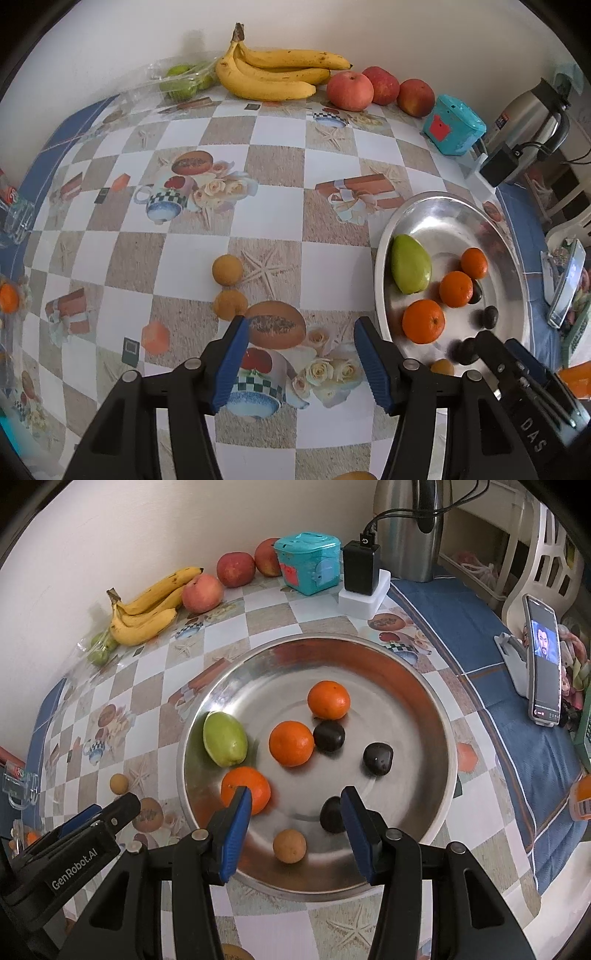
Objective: Organize fruits
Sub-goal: 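Withdraw both open tools from the plate toward the loose brown fruits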
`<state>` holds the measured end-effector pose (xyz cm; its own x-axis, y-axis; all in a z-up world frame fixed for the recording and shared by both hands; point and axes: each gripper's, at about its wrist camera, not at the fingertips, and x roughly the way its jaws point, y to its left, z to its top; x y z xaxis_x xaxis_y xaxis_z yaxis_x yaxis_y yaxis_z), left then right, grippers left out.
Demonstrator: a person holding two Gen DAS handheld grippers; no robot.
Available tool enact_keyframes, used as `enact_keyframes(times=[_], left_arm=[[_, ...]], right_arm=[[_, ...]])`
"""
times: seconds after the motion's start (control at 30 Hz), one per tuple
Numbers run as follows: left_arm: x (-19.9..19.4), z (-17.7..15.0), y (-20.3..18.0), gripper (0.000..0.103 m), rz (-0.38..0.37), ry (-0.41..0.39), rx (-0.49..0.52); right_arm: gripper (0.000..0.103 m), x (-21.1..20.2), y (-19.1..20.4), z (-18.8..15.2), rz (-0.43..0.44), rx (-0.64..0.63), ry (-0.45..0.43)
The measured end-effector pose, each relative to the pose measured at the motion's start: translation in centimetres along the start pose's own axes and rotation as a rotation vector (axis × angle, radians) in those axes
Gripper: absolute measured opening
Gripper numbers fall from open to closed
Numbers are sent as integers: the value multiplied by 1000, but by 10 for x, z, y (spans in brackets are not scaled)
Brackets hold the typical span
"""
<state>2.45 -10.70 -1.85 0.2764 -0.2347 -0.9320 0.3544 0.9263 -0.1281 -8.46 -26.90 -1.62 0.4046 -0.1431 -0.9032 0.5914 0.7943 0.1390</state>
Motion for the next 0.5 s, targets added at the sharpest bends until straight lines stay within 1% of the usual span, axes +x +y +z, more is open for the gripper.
enact_keyframes(times=[0.13, 0.23, 0.27, 0.3, 0.37, 0.43, 0.47, 0.5], left_arm=[[-2, -2, 4, 65, 2, -1, -17], [-4, -4, 6, 72, 8, -4, -24], [-3, -4, 7, 81, 13, -5, -28], [-3, -4, 8, 88, 20, -4, -32], [-1, -4, 11, 94, 36, -6, -39], [0, -3, 14, 95, 50, -7, -46], [1, -3, 15, 98, 56, -6, -50], [1, -3, 16, 102, 61, -6, -54]], right_arm=[[51, -2, 6, -6, -9, -24, 2], [51, -1, 7, -7, -14, -29, 2], [56, -1, 7, -7, -14, -27, 2], [66, -1, 7, -7, -13, -23, 2], [71, 0, 6, -7, -9, -14, 0], [75, 1, 5, -6, -11, -8, -5], [80, 1, 5, -6, -19, -9, -8], [81, 1, 4, -6, -26, -10, -11]])
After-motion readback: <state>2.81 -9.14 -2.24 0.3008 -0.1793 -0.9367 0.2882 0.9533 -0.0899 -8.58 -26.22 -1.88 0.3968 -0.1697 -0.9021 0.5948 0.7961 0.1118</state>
